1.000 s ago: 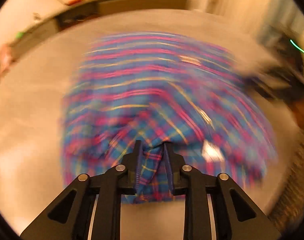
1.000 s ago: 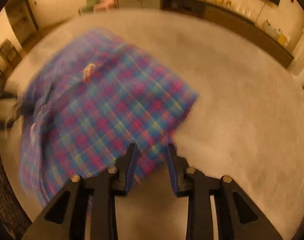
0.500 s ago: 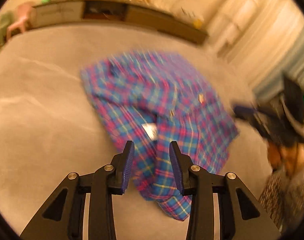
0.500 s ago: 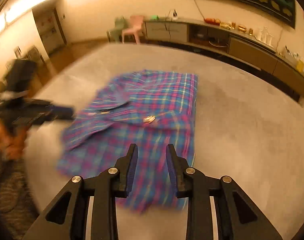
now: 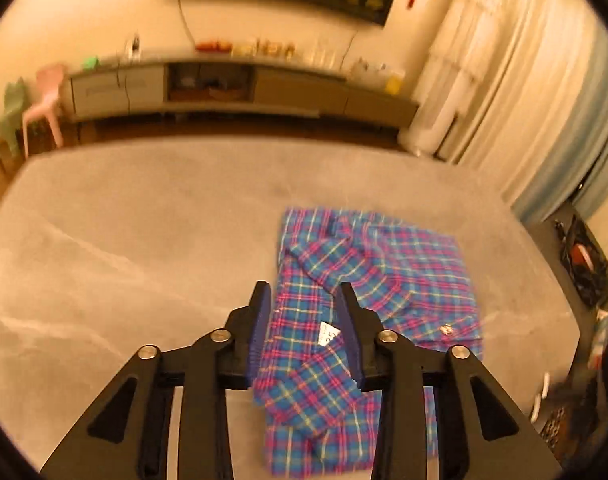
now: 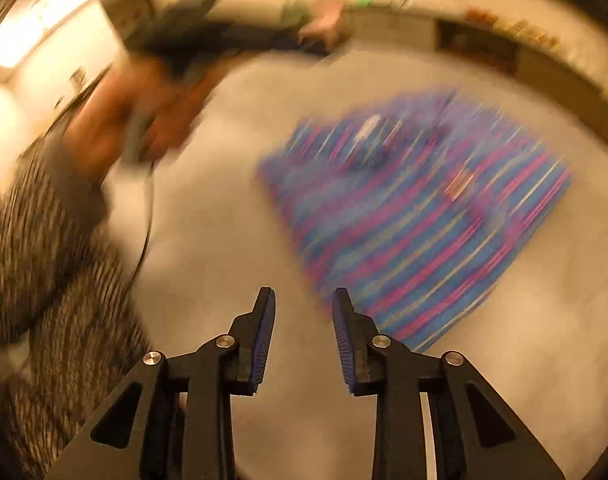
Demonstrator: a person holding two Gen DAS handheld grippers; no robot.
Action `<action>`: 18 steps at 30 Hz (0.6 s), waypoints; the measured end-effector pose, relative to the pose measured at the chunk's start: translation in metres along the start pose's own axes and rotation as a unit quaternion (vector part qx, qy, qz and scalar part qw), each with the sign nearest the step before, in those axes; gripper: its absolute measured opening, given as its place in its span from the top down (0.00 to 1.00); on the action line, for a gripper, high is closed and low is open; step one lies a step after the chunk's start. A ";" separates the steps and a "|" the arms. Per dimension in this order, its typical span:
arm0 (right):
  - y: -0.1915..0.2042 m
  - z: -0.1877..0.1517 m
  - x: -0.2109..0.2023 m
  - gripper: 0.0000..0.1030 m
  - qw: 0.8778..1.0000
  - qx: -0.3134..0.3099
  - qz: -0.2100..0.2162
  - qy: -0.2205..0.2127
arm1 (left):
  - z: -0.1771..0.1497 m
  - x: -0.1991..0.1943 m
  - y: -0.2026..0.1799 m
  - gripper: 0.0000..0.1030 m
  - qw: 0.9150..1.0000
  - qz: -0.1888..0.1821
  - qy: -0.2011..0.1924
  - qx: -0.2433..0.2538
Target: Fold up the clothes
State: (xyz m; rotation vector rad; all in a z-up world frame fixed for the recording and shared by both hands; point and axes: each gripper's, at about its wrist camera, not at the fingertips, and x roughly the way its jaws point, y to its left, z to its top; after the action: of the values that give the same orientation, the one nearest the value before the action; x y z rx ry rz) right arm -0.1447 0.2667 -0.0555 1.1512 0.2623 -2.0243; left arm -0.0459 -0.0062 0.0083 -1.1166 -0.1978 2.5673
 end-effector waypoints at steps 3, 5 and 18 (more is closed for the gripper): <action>-0.027 0.057 0.019 0.67 0.998 -0.010 -0.063 -0.027 | -0.034 0.016 -0.030 0.63 0.996 -0.043 0.059 0.053; -0.063 0.089 0.054 0.67 0.991 -0.043 -0.127 -0.013 | -0.052 0.033 -0.045 0.63 0.990 -0.040 0.093 0.102; -0.087 0.003 0.069 0.65 0.995 0.053 -0.034 0.083 | -0.020 0.044 0.034 0.74 0.997 0.038 0.064 0.015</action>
State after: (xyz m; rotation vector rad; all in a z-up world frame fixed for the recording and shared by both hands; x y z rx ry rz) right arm -0.2282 0.2879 -0.1258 1.3958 0.2833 -2.0242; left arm -0.0677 -0.0224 -0.0443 -1.2969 -0.0864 2.5437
